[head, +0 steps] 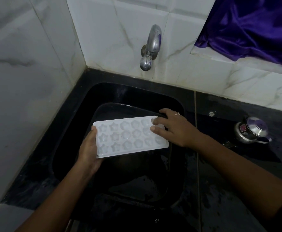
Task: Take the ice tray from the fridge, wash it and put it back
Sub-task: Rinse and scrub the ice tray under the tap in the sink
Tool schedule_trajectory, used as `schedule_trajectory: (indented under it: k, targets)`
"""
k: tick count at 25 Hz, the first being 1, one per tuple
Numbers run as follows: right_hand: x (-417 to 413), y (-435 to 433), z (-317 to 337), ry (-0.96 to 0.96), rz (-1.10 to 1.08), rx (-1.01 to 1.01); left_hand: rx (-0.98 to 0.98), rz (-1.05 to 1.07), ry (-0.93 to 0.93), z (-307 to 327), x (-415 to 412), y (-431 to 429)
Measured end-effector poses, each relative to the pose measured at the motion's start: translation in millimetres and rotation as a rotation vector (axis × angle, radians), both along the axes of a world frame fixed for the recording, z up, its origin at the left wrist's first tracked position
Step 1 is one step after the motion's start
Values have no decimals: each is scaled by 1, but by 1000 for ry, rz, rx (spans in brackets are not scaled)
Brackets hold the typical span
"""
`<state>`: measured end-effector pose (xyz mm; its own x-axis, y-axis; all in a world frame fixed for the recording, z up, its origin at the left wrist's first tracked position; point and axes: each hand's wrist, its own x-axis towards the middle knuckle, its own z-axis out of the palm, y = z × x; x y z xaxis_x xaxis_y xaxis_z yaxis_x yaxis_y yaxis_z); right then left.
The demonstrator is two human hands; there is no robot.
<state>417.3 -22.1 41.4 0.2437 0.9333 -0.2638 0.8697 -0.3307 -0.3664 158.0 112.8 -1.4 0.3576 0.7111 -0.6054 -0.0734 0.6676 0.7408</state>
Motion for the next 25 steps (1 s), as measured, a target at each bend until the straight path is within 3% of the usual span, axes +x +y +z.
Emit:
schedule_trajectory:
  k: [2, 3, 7, 14, 18, 22, 25]
  targets:
    - [-3, 0, 1, -279, 100, -9, -7, -11, -10, 0, -2, 1]
    - [-6, 1, 1, -316, 82, 11, -11, -16, -17, 1, -2, 1]
    - [-20, 0, 2, -196, 24, 104, -25, -16, -26, 9, -8, 10]
    - [-35, -2, 11, -320, 15, 54, -25, -81, -21, 14, -21, 22]
    - [-65, -1, 2, -69, -194, 149, -19, -141, -2, 7, -28, 27]
    - [-87, 24, -6, 550, -692, 170, 11, -173, -2, 6, -29, 35]
    - [-97, 28, -5, 650, -766, 211, 6, -165, -14, 5, -31, 43]
